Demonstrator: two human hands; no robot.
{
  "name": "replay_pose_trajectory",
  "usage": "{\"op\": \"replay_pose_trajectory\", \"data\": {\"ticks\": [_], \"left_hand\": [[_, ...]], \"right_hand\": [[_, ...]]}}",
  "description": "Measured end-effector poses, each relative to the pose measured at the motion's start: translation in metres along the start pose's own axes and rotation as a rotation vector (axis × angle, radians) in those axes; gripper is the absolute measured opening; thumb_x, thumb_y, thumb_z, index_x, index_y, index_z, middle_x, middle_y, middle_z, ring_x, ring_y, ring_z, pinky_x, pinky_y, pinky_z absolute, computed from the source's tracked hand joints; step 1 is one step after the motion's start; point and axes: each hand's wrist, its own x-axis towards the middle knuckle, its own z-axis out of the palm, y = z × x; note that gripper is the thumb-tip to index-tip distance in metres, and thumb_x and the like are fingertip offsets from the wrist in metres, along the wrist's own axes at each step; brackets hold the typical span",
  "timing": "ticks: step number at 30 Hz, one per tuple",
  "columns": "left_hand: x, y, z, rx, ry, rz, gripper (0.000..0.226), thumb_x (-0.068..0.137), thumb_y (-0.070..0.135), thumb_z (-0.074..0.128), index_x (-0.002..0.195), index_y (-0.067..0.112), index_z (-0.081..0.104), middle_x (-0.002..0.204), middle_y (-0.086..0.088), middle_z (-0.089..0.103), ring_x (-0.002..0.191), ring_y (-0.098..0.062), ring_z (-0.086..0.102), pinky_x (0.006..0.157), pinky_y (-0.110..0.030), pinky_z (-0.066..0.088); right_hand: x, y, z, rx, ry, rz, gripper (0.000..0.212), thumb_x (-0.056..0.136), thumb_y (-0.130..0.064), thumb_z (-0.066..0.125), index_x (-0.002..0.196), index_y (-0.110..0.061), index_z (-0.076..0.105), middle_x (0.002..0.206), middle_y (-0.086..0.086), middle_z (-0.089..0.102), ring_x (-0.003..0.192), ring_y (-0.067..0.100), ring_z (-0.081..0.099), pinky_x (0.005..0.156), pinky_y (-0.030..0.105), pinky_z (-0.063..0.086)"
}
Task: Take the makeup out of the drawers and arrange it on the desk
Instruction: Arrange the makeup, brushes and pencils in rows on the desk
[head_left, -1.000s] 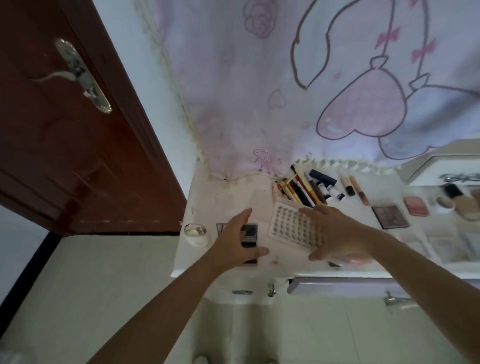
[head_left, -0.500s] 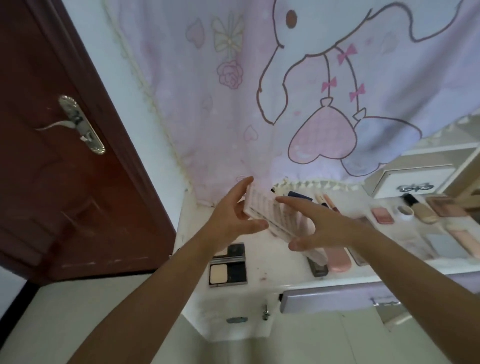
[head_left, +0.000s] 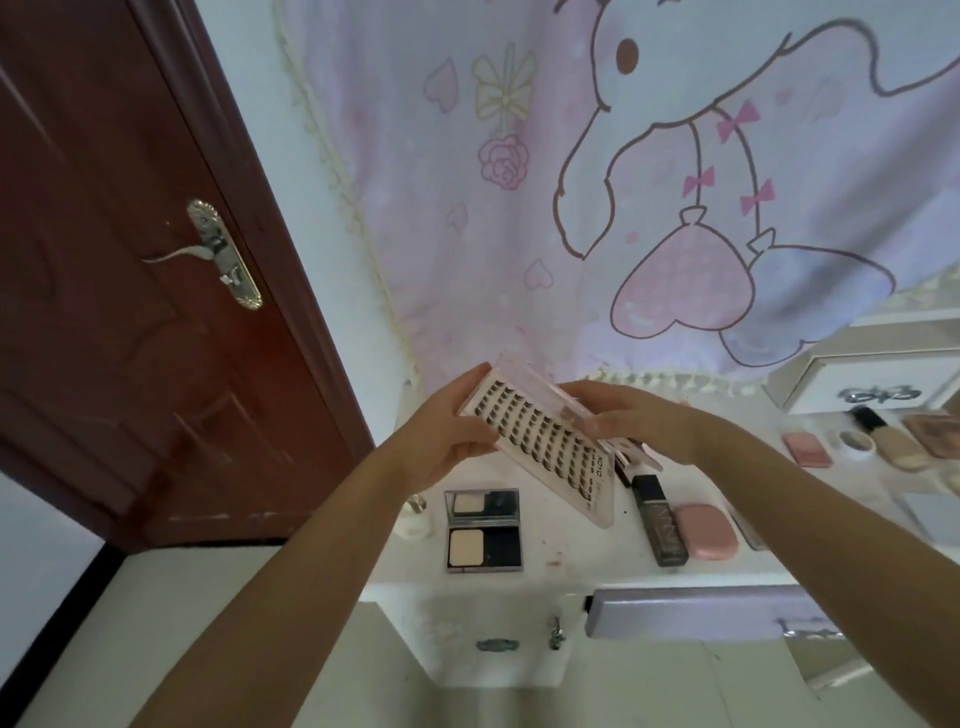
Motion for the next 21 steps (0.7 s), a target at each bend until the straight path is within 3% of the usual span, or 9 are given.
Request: {"op": "replay_pose_trajectory", "data": {"ticks": [2, 3, 7, 8, 11, 13, 15, 18, 21], "left_hand": [[-0.001, -0.002, -0.006, -0.057, -0.018, 0.010, 0.029, 0.078, 0.005, 0.064, 0.101, 0.020, 0.055, 0.076, 0.001, 0.067, 0.068, -0.008, 0.067, 0.061, -0.019, 0.056], [-0.001, -0.003, -0.011, -0.079, -0.026, 0.022, 0.039, 0.068, 0.016, 0.074, 0.104, 0.017, 0.057, 0.075, 0.002, 0.068, 0.070, -0.009, 0.067, 0.062, -0.020, 0.056], [-0.005, -0.013, -0.028, -0.199, 0.004, 0.027, 0.033, 0.067, 0.006, 0.059, 0.096, 0.017, 0.069, 0.080, -0.002, 0.068, 0.070, -0.012, 0.067, 0.064, -0.024, 0.058], [-0.006, -0.016, -0.033, -0.220, 0.005, 0.033, 0.035, 0.066, 0.007, 0.067, 0.100, 0.016, 0.069, 0.084, -0.004, 0.068, 0.073, -0.014, 0.068, 0.066, -0.026, 0.058], [-0.012, -0.021, -0.049, -0.249, 0.060, 0.044, 0.083, 0.051, 0.022, 0.089, 0.123, 0.007, 0.051, 0.093, -0.007, 0.068, 0.082, -0.018, 0.067, 0.070, -0.029, 0.058], [-0.018, -0.024, -0.061, -0.291, 0.115, 0.044, 0.093, 0.047, 0.023, 0.091, 0.127, 0.005, 0.047, 0.097, -0.008, 0.069, 0.084, -0.019, 0.068, 0.069, -0.030, 0.057], [-0.021, -0.028, -0.075, -0.345, 0.162, 0.031, 0.097, 0.045, 0.022, 0.091, 0.129, 0.004, 0.045, 0.099, -0.008, 0.070, 0.085, -0.019, 0.069, 0.068, -0.030, 0.057], [-0.020, -0.033, -0.094, -0.403, 0.184, -0.005, 0.097, 0.046, 0.021, 0.091, 0.130, 0.003, 0.046, 0.102, -0.009, 0.070, 0.086, -0.021, 0.069, 0.066, -0.031, 0.057], [-0.012, -0.037, -0.110, -0.469, 0.214, -0.019, 0.076, 0.040, 0.019, 0.093, 0.110, 0.008, 0.066, 0.100, -0.009, 0.071, 0.085, -0.021, 0.070, 0.064, -0.031, 0.058]], "right_hand": [[0.006, 0.003, 0.000, 0.022, -0.032, -0.001, 0.085, 0.057, -0.054, 0.056, 0.135, -0.025, 0.039, 0.108, -0.007, 0.064, 0.102, 0.013, 0.062, 0.090, 0.034, 0.046], [0.010, 0.004, -0.001, 0.024, -0.031, -0.004, 0.084, 0.058, -0.054, 0.056, 0.135, -0.027, 0.039, 0.110, -0.006, 0.064, 0.105, 0.014, 0.061, 0.095, 0.039, 0.044], [0.025, 0.008, -0.006, 0.099, -0.017, -0.021, 0.064, 0.060, -0.052, 0.062, 0.120, -0.031, 0.054, 0.114, -0.004, 0.066, 0.109, 0.019, 0.061, 0.098, 0.040, 0.044], [0.029, 0.007, -0.008, 0.146, 0.006, -0.031, 0.052, 0.063, -0.049, 0.066, 0.112, -0.030, 0.059, 0.110, -0.002, 0.067, 0.106, 0.023, 0.062, 0.095, 0.037, 0.047], [0.039, -0.001, -0.018, 0.140, 0.148, -0.052, 0.016, 0.083, -0.033, 0.057, 0.096, -0.024, 0.062, 0.097, -0.004, 0.067, 0.092, 0.020, 0.064, 0.085, 0.030, 0.052], [0.045, -0.006, -0.023, 0.101, 0.223, -0.051, 0.018, 0.088, -0.028, 0.051, 0.101, -0.019, 0.060, 0.097, -0.004, 0.065, 0.085, 0.012, 0.064, 0.078, 0.024, 0.054], [0.057, -0.007, -0.024, 0.156, 0.353, -0.061, 0.025, 0.088, -0.028, 0.051, 0.104, -0.011, 0.060, 0.090, -0.002, 0.067, 0.071, 0.008, 0.066, 0.066, 0.017, 0.056], [0.086, -0.003, -0.023, 0.369, 0.641, -0.074, 0.022, 0.089, -0.029, 0.053, 0.086, -0.009, 0.061, 0.056, -0.005, 0.067, 0.047, 0.004, 0.062, 0.049, 0.013, 0.052], [0.120, -0.003, -0.019, 0.665, 0.807, -0.037, 0.029, 0.090, -0.037, 0.050, 0.076, -0.012, 0.057, 0.043, -0.004, 0.060, 0.037, 0.005, 0.056, 0.039, 0.015, 0.046]]}}
